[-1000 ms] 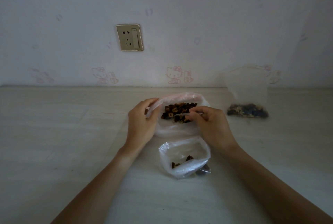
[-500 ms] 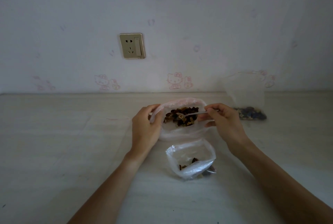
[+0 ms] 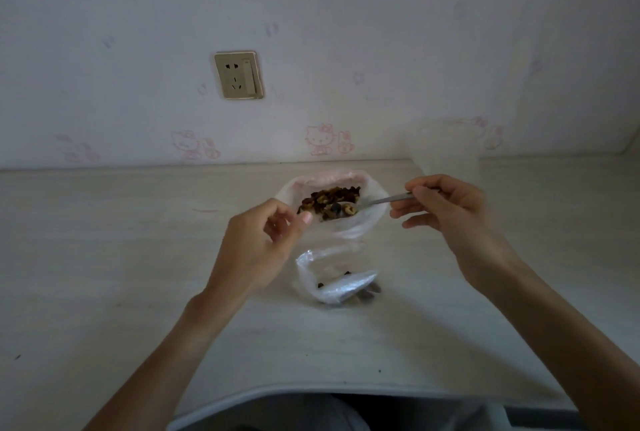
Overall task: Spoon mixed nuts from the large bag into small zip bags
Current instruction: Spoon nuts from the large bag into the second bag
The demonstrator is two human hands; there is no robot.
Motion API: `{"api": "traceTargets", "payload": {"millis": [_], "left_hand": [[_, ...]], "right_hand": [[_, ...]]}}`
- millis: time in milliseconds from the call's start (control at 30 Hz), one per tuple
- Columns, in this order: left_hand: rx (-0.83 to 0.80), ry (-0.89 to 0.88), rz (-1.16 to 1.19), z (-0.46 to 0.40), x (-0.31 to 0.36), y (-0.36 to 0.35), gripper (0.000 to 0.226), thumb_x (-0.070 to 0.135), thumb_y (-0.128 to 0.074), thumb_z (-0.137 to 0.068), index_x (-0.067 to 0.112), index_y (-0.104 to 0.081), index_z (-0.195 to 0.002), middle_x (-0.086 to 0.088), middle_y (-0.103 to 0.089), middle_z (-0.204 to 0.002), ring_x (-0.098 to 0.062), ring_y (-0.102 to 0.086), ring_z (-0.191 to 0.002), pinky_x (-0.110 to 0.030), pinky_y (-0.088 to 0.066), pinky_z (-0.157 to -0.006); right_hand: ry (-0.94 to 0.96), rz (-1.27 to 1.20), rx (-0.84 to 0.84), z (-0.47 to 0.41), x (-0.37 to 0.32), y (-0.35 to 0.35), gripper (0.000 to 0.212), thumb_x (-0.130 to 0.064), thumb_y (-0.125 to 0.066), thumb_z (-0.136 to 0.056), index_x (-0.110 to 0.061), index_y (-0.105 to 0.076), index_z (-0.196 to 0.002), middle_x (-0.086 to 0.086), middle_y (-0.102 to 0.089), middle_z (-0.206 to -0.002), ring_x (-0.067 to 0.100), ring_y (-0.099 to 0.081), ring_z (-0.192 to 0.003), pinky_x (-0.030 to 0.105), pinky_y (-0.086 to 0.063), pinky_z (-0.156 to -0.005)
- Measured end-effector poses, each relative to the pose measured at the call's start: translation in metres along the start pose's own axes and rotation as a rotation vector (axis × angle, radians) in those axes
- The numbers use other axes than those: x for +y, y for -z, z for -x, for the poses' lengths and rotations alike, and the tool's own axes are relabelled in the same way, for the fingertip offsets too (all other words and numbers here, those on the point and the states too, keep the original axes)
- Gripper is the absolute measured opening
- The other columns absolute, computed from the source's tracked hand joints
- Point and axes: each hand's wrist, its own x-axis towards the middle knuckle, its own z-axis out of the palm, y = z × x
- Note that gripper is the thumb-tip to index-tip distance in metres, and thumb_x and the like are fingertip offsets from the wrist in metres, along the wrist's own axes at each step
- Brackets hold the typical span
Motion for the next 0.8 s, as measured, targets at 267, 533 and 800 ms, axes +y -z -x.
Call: {"api": "traceTargets", "payload": {"millis": [267, 533, 800], "left_hand": [[-0.322, 0.183, -0.065, 0.017, 0.01, -0.01, 0.018, 0.048, -0.068, -0.093, 0.035, -0.08, -0.093, 0.02, -0.075, -0.084, 0.006, -0.066, -0.08, -0.016, -0.047, -0.069], [-0.264, 0.104, 0.06, 0.019, 0.017, -0.002, 0.012, 0.038, -0.07, -0.095, 0.031, -0.08, -0.094, 0.018, -0.075, -0.086, -0.006, -0.069, -0.083, -0.017, -0.051, -0.072], [-0.153, -0.023, 0.059, 0.022, 0.014, 0.001, 0.007, 0.032, -0.073, -0.095, 0.032, -0.079, -0.091, 0.021, -0.072, -0.083, -0.007, -0.067, -0.08, -0.008, -0.044, -0.065]], "right_hand": [[-0.017, 0.139, -0.119, 0.034, 0.002, 0.016, 0.016, -0.004, -0.053, -0.104, -0.006, -0.068, -0.1, 0.014, -0.078, -0.086, 0.03, -0.076, -0.083, 0.034, -0.062, -0.069], [0.641, 0.865, -0.366, 0.07, -0.023, 0.005, 0.021, -0.017, -0.051, -0.105, -0.013, -0.069, -0.114, -0.006, -0.069, -0.096, 0.011, -0.066, -0.078, 0.03, -0.054, -0.067], [0.777, 0.884, -0.378, 0.062, -0.031, 0.005, 0.02, -0.013, -0.052, -0.106, -0.009, -0.069, -0.115, -0.002, -0.069, -0.099, 0.016, -0.067, -0.082, 0.035, -0.054, -0.068]]}}
